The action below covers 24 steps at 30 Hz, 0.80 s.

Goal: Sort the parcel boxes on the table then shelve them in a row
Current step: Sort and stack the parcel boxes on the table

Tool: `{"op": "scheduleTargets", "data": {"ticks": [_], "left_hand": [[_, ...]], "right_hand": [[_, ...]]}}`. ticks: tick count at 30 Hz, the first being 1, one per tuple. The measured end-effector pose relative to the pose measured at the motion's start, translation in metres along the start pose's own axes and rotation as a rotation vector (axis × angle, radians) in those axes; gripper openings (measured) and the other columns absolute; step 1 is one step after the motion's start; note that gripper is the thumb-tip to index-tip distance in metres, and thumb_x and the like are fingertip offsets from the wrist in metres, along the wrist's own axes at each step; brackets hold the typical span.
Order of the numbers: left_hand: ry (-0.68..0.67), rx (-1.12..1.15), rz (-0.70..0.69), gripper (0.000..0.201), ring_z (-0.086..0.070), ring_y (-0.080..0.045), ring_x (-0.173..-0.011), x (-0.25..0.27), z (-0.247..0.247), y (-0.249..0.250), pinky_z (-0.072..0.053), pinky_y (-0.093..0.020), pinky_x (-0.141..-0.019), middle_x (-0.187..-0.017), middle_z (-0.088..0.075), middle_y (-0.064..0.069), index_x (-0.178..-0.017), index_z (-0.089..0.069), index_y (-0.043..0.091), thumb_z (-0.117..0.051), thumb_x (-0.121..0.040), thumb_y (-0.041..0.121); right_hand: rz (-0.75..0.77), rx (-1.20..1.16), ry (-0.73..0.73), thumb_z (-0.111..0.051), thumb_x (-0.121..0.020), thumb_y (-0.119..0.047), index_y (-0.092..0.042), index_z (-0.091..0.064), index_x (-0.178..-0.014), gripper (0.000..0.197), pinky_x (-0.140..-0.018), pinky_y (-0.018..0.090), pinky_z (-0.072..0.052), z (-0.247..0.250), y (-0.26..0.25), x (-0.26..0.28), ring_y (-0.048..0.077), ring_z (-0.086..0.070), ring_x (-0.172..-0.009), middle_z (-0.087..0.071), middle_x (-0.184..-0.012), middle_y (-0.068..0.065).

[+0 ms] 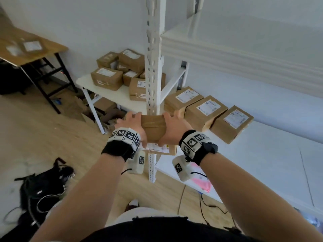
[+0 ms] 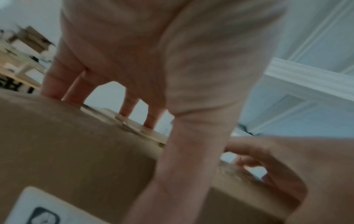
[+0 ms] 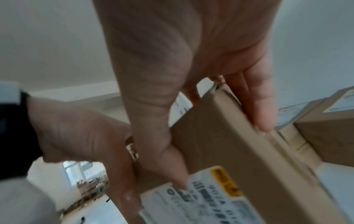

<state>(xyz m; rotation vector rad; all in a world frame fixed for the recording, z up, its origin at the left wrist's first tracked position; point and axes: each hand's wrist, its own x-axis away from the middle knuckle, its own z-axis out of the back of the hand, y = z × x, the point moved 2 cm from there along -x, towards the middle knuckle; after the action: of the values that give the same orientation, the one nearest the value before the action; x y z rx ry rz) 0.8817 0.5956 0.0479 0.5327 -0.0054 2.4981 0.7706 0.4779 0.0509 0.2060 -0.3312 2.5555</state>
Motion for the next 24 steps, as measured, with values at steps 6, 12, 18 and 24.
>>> {"op": "scheduleTargets", "data": {"ticks": [6,12,18,24], "left_hand": [[0.087,-0.01,0.089,0.124,-0.016,-0.043,-0.144,-0.029,0.031,-0.051,-0.031,-0.054,-0.109,-0.164,0.003,-0.003,-0.155,-0.005,0.032,-0.088,-0.064,0.017],[0.156,0.117,0.199,0.102,-0.015,-0.041,-0.146,-0.074,0.035,-0.096,-0.028,-0.053,-0.113,-0.165,0.002,-0.005,-0.157,-0.003,0.033,-0.068,-0.082,0.006],[0.17,0.148,0.214,0.097,-0.024,-0.042,-0.14,-0.135,0.052,-0.154,-0.033,-0.052,-0.108,-0.162,-0.009,-0.01,-0.154,-0.012,0.031,-0.07,-0.08,0.008],[0.238,0.228,0.123,0.1,-0.019,-0.036,-0.145,-0.221,0.094,-0.21,-0.03,-0.05,-0.114,-0.163,-0.01,-0.009,-0.155,-0.014,0.027,-0.075,-0.076,0.016]], "right_hand": [[0.027,-0.163,0.026,-0.085,-0.06,-0.051,-0.02,-0.028,-0.141,0.104,-0.063,0.033,-0.045,-0.004,-0.05,-0.036,0.025,-0.045,-0.086,-0.03,-0.128,0.01],[0.007,-0.149,0.068,-0.084,-0.062,-0.054,-0.015,-0.03,-0.137,0.1,-0.066,0.035,-0.051,-0.009,-0.101,-0.077,0.027,-0.049,-0.083,-0.028,-0.129,0.013],[0.01,-0.156,0.03,-0.084,-0.063,-0.053,-0.015,-0.029,-0.141,0.103,-0.066,0.034,-0.049,-0.016,-0.156,-0.148,0.032,-0.056,-0.091,-0.029,-0.134,0.015],[-0.079,-0.236,0.025,-0.082,-0.063,-0.053,-0.018,-0.025,-0.145,0.105,-0.072,0.034,-0.052,-0.008,-0.201,-0.244,0.035,-0.056,-0.1,-0.023,-0.143,0.018]]}}
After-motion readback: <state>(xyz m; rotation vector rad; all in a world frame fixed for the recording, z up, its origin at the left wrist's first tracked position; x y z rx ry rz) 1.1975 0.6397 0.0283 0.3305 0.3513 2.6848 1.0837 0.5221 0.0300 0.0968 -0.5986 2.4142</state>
